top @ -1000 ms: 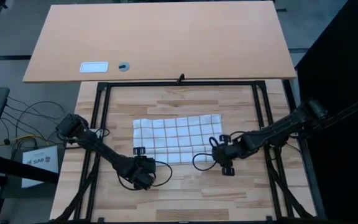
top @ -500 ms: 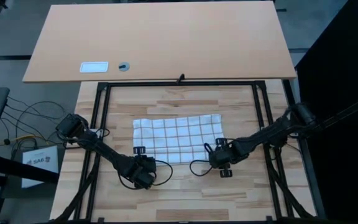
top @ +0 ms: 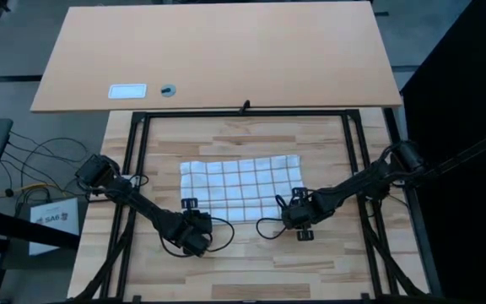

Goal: Roll towel
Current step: Fold the white checkered towel

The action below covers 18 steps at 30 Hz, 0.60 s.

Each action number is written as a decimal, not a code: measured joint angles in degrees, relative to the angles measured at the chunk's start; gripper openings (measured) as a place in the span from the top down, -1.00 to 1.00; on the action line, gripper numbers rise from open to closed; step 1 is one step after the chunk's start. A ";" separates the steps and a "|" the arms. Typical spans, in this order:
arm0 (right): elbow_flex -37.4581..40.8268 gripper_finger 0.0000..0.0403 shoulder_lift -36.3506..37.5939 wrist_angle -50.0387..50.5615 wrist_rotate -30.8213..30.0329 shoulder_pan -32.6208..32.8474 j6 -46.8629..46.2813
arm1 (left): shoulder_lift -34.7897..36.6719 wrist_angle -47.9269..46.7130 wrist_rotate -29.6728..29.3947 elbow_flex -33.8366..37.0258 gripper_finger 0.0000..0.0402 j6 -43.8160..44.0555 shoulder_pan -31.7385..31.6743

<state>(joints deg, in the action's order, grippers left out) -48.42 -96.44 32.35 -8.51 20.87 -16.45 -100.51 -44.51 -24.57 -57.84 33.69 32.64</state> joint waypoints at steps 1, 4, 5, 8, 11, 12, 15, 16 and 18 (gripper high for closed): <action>0.00 0.26 -0.02 0.00 0.00 -0.02 0.00 | 0.00 0.57 0.01 0.37 0.37 0.00 0.00; 0.04 0.26 -0.07 0.04 0.02 -0.03 -0.02 | 0.00 2.54 0.75 1.56 0.45 0.22 -0.02; 0.04 0.26 -0.08 0.05 0.08 -0.03 -0.02 | 0.00 3.07 1.65 1.70 0.48 0.26 0.00; 0.07 0.27 -0.11 0.14 0.46 -0.05 -0.04 | 0.04 3.36 4.97 1.27 0.55 0.41 0.32; 0.07 0.27 -0.13 0.14 0.48 -0.07 -0.04 | 0.04 3.21 5.84 0.61 0.57 0.50 0.86; 0.07 0.27 -0.13 0.12 0.50 -0.07 -0.04 | 0.04 3.58 6.05 0.59 0.57 0.65 0.87; 0.09 0.27 -0.15 0.12 0.57 -0.07 -0.04 | 0.04 3.62 6.28 0.81 0.54 0.66 0.80; 0.09 0.27 -0.15 0.12 0.62 -0.07 -0.04 | 0.04 3.57 6.28 0.86 0.51 0.68 0.63; 0.11 0.27 -0.15 0.14 0.68 -0.07 -0.04 | 0.04 3.53 6.33 0.89 0.45 0.81 0.07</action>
<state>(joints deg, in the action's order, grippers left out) -48.31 -96.60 32.49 -7.84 20.80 -16.49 -100.47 -40.98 -18.23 -56.95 34.50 32.72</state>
